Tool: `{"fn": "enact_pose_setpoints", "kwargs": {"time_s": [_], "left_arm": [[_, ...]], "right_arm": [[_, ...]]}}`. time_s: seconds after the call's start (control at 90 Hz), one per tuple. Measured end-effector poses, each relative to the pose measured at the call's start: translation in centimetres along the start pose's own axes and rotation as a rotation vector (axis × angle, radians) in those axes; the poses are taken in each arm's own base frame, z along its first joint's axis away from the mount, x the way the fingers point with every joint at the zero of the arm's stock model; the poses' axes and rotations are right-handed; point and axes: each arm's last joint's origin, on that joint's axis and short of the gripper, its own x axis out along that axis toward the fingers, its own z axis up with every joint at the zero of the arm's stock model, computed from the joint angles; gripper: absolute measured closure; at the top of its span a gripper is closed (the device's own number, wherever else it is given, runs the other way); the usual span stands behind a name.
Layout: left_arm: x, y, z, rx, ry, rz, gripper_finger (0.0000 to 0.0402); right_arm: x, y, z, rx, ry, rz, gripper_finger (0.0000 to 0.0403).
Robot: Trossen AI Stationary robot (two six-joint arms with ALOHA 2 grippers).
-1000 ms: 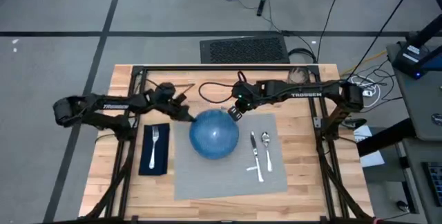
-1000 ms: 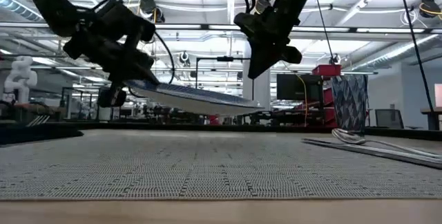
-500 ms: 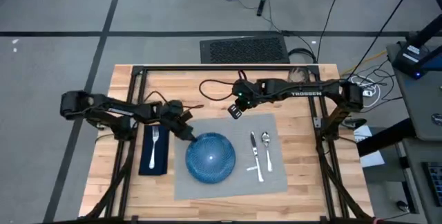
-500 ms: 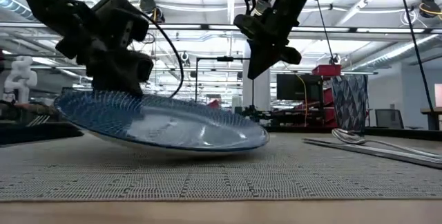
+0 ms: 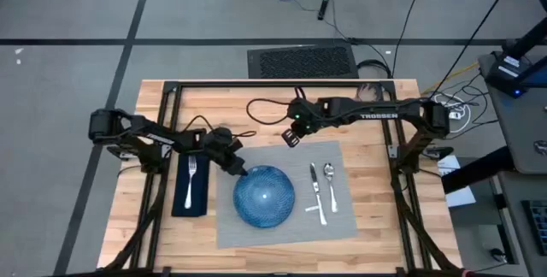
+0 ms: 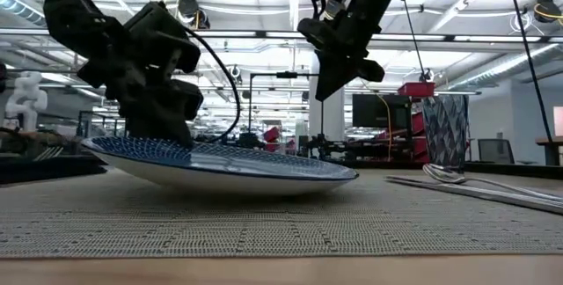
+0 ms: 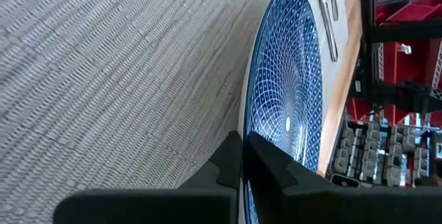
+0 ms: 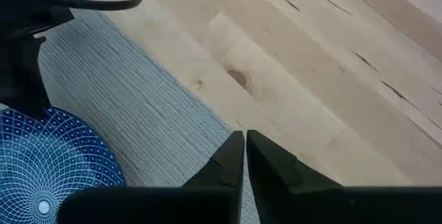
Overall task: Set table place
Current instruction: Put the blue plate on the center of the gray placemat
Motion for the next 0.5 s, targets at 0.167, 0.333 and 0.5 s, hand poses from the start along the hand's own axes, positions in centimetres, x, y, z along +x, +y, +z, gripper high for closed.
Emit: {"fn": "enact_pose_setpoints", "kwargs": {"time_s": [0.167, 0.333, 0.5], "left_arm": [[0.0, -0.9, 0.7, 0.047, -0.031, -0.014, 0.0401], [0.1, -1.5, 1.1, 0.076, -0.044, -0.024, 0.0401], [0.1, -1.4, 1.1, 0.073, -0.041, -0.022, 0.0386]], "right_arm": [[0.0, 0.0, 0.0, 0.0, 0.0, 0.001, 0.0397], [0.0, 0.0, 0.0, 0.0, -0.001, 0.001, 0.0397], [0.0, 0.0, 0.0, 0.0, -0.001, 0.001, 0.0397]]}}
